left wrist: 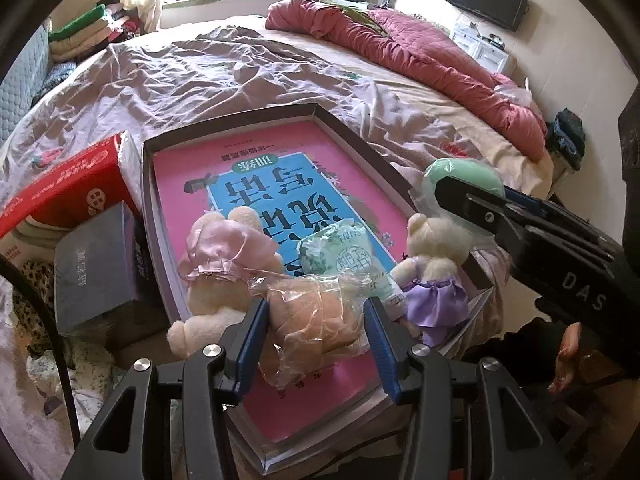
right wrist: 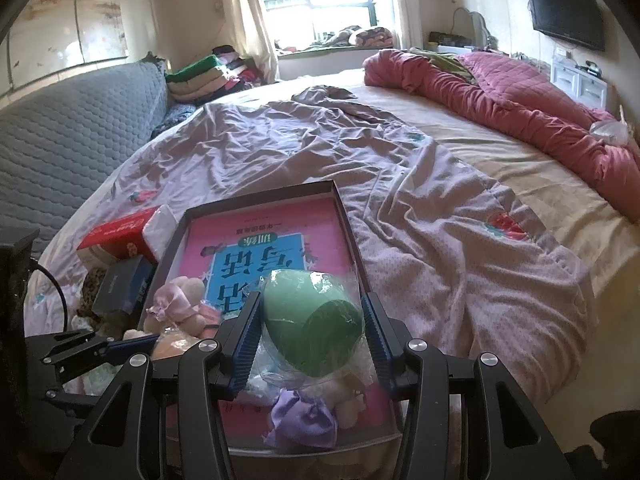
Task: Organize soft objects
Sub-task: 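Lower the mint-green bag onto the tray and open the right gripper while the left lowers the peach bag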
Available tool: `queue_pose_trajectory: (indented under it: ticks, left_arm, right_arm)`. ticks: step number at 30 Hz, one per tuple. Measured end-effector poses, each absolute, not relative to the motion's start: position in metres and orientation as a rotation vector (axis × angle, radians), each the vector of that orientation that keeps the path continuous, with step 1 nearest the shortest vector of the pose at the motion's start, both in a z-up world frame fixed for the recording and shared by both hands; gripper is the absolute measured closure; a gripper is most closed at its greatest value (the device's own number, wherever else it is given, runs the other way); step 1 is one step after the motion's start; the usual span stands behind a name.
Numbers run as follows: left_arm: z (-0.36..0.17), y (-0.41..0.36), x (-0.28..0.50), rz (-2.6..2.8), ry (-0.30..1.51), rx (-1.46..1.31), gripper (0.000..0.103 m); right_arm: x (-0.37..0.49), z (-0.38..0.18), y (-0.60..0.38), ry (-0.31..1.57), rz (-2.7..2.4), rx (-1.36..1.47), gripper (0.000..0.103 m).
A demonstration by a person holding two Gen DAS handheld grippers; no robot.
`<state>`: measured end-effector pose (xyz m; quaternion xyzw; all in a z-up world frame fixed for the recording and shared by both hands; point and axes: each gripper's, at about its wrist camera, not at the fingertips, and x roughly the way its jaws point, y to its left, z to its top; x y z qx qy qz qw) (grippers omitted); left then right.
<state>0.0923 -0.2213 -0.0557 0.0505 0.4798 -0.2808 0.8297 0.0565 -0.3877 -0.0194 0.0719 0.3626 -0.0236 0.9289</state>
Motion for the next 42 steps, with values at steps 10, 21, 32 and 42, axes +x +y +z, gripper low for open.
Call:
queue_pose_trajectory:
  ticks: [10, 21, 32, 42]
  left_arm:
    - [-0.06, -0.221, 0.092, -0.634, 1.023, 0.08, 0.054]
    - [-0.061, -0.213, 0.099, -0.658, 1.036, 0.036, 0.054]
    - [-0.064, -0.214, 0.101, -0.654, 1.035, 0.023, 0.054]
    - [-0.063, -0.214, 0.101, -0.656, 1.035, 0.027, 0.054]
  right_arm:
    - [0.069, -0.02, -0.386, 0.765, -0.059, 0.16, 0.052]
    - [0.089, -0.036, -0.379, 0.813, -0.055, 0.155, 0.052]
    - [0.096, -0.051, -0.378, 0.835, -0.056, 0.157, 0.052]
    - [0.106, -0.06, -0.372, 0.842, -0.045, 0.149, 0.052]
